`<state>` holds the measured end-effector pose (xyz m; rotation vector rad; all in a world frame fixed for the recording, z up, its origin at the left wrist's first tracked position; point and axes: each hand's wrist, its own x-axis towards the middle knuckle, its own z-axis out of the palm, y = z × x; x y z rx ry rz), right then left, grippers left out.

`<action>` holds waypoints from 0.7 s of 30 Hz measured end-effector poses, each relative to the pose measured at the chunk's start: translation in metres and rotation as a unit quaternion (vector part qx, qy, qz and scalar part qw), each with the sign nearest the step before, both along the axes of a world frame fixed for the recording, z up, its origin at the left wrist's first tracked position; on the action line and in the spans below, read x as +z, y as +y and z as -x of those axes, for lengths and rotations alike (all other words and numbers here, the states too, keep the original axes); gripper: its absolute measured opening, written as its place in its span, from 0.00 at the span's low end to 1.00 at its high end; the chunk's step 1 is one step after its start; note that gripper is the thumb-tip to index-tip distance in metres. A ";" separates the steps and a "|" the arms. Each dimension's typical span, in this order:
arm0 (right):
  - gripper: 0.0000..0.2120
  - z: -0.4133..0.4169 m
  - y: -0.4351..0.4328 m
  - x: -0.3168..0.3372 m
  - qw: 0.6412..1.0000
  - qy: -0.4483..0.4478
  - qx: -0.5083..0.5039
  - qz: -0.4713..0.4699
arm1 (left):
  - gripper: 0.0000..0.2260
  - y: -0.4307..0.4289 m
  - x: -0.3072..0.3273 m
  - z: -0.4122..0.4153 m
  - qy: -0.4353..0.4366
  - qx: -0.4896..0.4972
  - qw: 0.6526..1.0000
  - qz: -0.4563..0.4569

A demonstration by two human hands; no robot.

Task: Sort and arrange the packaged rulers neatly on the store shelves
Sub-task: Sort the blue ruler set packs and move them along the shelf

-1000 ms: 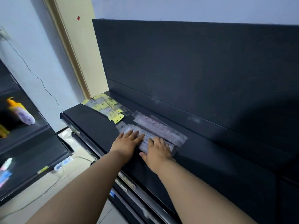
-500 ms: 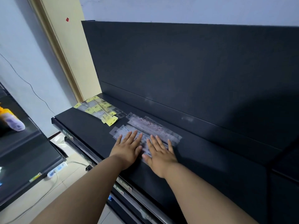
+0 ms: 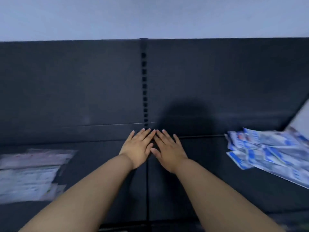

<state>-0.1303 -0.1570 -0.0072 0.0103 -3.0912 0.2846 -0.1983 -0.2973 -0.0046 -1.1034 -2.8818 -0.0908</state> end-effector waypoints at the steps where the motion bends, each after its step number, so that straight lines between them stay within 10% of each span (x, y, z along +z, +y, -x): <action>1: 0.28 -0.020 0.033 0.002 0.999 0.007 -0.032 -0.006 | 0.24 0.038 0.002 -0.013 0.012 -0.034 0.999 0.003; 8: 0.54 -0.185 0.229 -0.001 0.971 0.036 -0.236 -0.022 | 0.24 0.257 -0.002 -0.139 0.013 -0.201 0.978 -0.049; 15: 0.29 -0.298 0.336 -0.017 0.950 -0.018 -0.312 -0.021 | 0.23 0.372 -0.028 -0.227 -0.072 -0.237 0.968 -0.039; 21: 0.26 -0.287 0.367 -0.031 0.966 -0.017 -0.257 0.001 | 0.23 0.398 -0.040 -0.216 -0.094 -0.206 0.974 -0.016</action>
